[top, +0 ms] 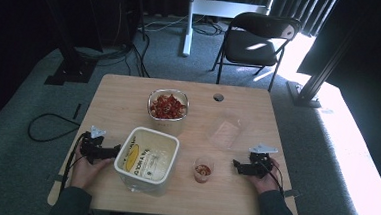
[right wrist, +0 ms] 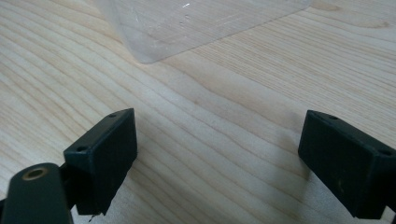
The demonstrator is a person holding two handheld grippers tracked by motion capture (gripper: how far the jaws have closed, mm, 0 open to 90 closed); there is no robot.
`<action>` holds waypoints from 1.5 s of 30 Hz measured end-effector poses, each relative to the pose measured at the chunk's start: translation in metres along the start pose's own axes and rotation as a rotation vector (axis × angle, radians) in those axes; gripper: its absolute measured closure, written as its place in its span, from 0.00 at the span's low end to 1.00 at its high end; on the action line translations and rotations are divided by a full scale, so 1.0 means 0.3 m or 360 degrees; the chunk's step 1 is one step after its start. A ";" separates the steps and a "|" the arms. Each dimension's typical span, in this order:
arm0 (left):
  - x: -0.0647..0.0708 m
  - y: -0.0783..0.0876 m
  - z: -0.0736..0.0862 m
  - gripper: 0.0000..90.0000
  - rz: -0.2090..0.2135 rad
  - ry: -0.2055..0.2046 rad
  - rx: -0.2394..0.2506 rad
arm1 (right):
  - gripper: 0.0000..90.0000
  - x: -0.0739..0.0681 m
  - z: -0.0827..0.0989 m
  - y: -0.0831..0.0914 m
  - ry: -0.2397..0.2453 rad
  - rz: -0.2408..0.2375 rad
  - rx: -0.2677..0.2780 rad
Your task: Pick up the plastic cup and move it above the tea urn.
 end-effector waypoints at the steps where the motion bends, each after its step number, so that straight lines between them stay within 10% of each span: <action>1: 0.000 0.000 0.000 0.11 0.0000 0.0000 0.0001 | 0.12 0.000 0.000 0.000 0.0000 0.0000 0.0000; 21: 0.000 0.000 0.000 0.11 0.0000 0.0000 0.0001 | 0.29 0.062 -0.119 0.055 0.0240 0.0078 0.0033; 32: 0.000 0.000 0.000 0.11 -0.0001 0.0001 0.0002 | 0.32 0.145 -0.295 0.028 0.0199 0.0076 0.0146; 45: 0.000 0.000 0.000 0.11 -0.0001 0.0001 0.0003 | 0.51 0.217 -0.427 -0.159 0.0013 0.0100 0.0065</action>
Point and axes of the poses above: each handheld gripper's, and its own axes: y roughly backward along the jaws, z roughly out of its underside, x roughly to its right, the point moved 4 cm from there along -y, roughly forward along the jaws, and after that the axes turned 14 degrees about z, right-handed, at the moved point
